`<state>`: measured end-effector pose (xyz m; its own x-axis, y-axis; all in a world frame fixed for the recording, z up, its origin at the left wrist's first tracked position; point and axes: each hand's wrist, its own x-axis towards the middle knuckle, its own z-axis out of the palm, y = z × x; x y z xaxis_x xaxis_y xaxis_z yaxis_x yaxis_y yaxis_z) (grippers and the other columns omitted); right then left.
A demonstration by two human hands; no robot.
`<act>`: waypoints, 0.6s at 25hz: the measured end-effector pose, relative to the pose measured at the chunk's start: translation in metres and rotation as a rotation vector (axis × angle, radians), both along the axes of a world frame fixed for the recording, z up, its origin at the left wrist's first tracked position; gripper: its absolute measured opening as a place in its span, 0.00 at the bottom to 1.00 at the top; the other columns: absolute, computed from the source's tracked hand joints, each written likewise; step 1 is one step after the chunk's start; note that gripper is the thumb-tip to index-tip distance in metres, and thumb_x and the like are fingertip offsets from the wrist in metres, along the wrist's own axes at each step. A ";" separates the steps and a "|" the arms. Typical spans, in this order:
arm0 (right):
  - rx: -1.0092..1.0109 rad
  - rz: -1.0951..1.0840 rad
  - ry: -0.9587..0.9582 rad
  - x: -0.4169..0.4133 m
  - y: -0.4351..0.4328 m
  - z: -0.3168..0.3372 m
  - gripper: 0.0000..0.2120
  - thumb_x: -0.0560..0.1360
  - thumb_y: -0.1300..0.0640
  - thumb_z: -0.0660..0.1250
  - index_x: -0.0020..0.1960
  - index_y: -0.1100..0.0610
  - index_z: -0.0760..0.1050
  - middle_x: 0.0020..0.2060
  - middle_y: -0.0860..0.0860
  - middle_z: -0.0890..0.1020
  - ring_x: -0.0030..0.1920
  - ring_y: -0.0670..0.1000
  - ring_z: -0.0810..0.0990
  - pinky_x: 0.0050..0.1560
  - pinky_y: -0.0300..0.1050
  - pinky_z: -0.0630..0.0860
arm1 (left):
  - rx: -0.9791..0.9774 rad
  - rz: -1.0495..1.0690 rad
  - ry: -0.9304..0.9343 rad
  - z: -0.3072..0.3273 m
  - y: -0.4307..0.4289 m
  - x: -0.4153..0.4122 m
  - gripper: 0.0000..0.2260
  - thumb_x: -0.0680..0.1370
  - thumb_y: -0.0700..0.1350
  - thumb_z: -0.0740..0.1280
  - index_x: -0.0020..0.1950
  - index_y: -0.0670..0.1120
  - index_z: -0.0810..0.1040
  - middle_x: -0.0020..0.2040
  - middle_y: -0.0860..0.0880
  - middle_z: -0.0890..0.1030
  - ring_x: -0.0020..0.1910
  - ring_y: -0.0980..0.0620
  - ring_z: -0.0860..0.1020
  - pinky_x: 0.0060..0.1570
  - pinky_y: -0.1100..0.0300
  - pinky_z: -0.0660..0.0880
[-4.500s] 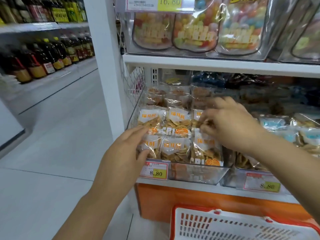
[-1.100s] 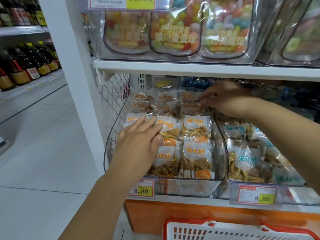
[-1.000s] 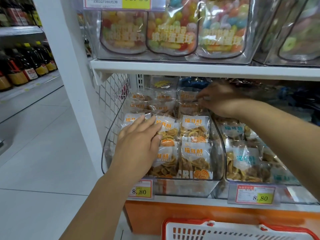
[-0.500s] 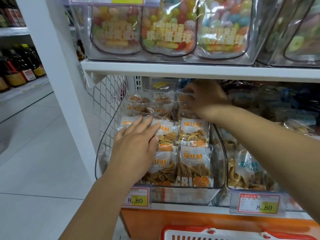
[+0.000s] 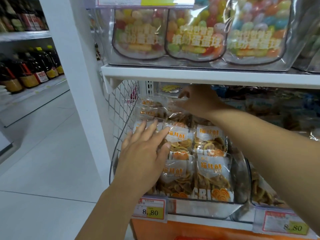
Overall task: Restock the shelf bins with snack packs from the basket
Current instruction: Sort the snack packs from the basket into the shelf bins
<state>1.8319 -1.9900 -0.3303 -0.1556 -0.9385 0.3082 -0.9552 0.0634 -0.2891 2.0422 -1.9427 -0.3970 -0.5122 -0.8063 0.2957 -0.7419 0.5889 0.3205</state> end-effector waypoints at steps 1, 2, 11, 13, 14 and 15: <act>-0.006 0.051 -0.020 0.009 -0.005 0.000 0.16 0.77 0.46 0.65 0.56 0.57 0.79 0.49 0.50 0.80 0.49 0.50 0.77 0.51 0.42 0.69 | -0.002 0.003 0.008 0.000 0.001 0.000 0.21 0.82 0.60 0.47 0.76 0.66 0.55 0.79 0.61 0.49 0.78 0.59 0.42 0.74 0.56 0.38; 0.005 0.092 -0.028 0.019 -0.012 -0.002 0.15 0.78 0.46 0.64 0.56 0.56 0.79 0.51 0.50 0.80 0.52 0.50 0.76 0.55 0.44 0.69 | -0.010 0.004 0.015 -0.001 0.001 0.000 0.21 0.82 0.60 0.47 0.76 0.65 0.55 0.79 0.61 0.49 0.78 0.59 0.42 0.75 0.55 0.39; -0.021 0.097 -0.071 0.032 -0.046 -0.023 0.11 0.76 0.46 0.66 0.44 0.54 0.79 0.46 0.49 0.80 0.52 0.50 0.75 0.58 0.49 0.69 | -0.018 0.010 0.015 -0.001 -0.001 0.000 0.22 0.82 0.61 0.44 0.76 0.65 0.56 0.79 0.60 0.50 0.78 0.58 0.43 0.76 0.53 0.41; -0.037 0.092 -0.098 0.018 -0.035 -0.013 0.14 0.80 0.50 0.62 0.48 0.60 0.80 0.44 0.52 0.81 0.47 0.51 0.77 0.53 0.46 0.69 | -0.013 0.012 0.007 -0.001 -0.001 0.000 0.22 0.82 0.61 0.44 0.76 0.65 0.55 0.79 0.61 0.49 0.78 0.59 0.42 0.76 0.54 0.40; -0.048 0.050 -0.077 0.006 -0.032 -0.008 0.14 0.80 0.52 0.61 0.51 0.61 0.80 0.46 0.54 0.82 0.49 0.53 0.79 0.53 0.47 0.71 | -0.013 0.011 0.005 -0.001 -0.001 0.000 0.21 0.82 0.60 0.44 0.76 0.66 0.54 0.79 0.61 0.49 0.78 0.59 0.41 0.76 0.54 0.39; -0.033 0.005 -0.031 -0.006 -0.029 -0.003 0.14 0.80 0.51 0.61 0.54 0.60 0.80 0.50 0.55 0.82 0.53 0.55 0.79 0.54 0.47 0.72 | -0.014 0.010 0.003 -0.001 0.000 0.000 0.21 0.82 0.60 0.45 0.76 0.66 0.54 0.79 0.61 0.48 0.78 0.59 0.41 0.75 0.54 0.39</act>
<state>1.8260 -2.0188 -0.3333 -0.1612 -0.9287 0.3340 -0.9459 0.0488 -0.3209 2.0420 -1.9432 -0.3982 -0.5033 -0.8072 0.3084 -0.7466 0.5859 0.3151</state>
